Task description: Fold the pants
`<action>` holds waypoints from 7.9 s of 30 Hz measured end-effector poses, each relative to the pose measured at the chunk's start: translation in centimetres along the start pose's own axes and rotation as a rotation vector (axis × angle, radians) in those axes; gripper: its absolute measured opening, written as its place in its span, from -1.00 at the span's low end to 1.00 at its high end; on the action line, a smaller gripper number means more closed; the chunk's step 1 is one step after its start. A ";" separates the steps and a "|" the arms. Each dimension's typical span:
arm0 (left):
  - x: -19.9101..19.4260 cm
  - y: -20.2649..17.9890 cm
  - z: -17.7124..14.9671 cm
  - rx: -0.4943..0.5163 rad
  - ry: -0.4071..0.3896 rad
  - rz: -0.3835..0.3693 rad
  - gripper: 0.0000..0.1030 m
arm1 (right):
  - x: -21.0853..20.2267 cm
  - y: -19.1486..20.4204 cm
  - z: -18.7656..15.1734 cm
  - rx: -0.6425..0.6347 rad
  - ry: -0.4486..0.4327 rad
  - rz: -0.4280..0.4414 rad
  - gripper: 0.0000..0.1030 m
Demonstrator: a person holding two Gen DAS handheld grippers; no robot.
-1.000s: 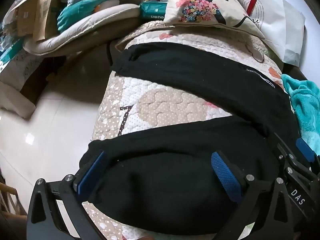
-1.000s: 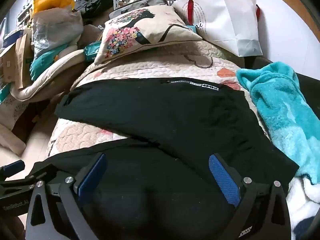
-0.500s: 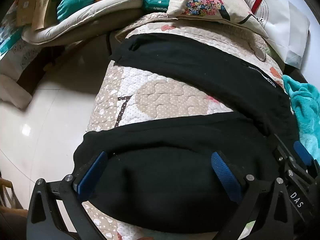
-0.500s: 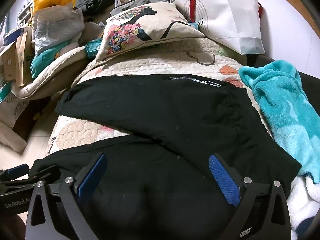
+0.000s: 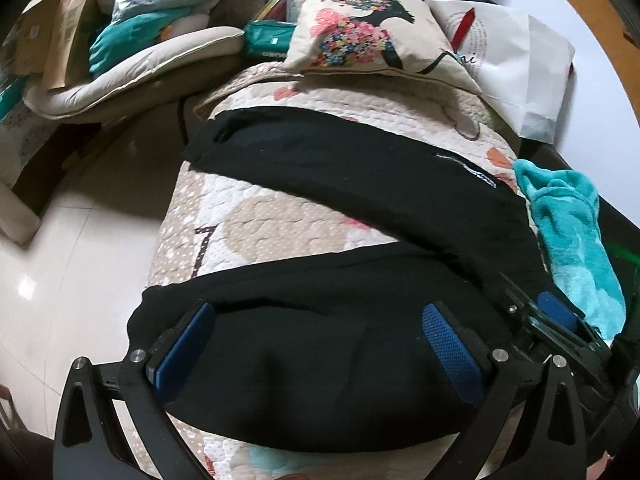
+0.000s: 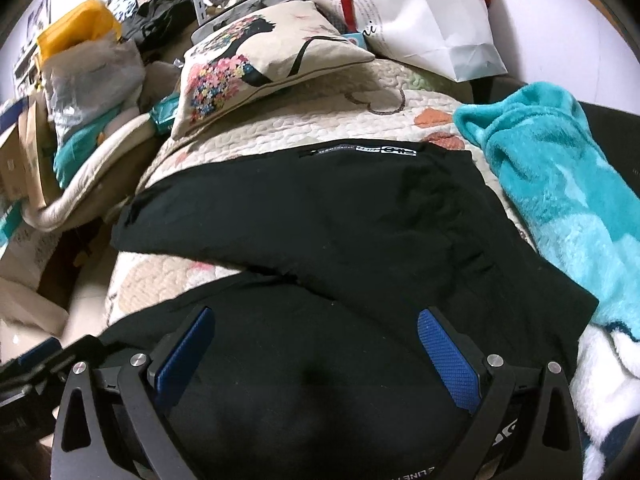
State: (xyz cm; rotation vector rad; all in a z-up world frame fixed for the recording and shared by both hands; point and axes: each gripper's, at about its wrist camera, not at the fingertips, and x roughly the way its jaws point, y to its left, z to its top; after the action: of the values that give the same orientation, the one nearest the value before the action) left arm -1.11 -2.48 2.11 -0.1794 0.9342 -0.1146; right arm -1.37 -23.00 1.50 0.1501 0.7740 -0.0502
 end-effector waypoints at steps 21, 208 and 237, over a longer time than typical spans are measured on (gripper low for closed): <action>1.9 0.6 -0.9 0.015 0.083 0.058 1.00 | 1.0 0.4 -0.5 0.007 0.058 0.025 1.00; 0.5 5.7 -2.0 0.688 0.199 0.068 -0.67 | 2.2 0.6 -3.4 -0.684 0.618 0.152 -0.69; 2.5 13.1 -2.2 -0.154 0.228 0.112 -0.34 | 3.4 10.5 -3.0 -0.482 0.430 0.333 -0.07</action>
State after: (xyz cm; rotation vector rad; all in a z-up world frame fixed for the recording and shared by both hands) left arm -1.16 9.70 -3.78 -0.2599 1.1790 0.0423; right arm 0.03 -12.16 -1.72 -0.1767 1.1574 0.4961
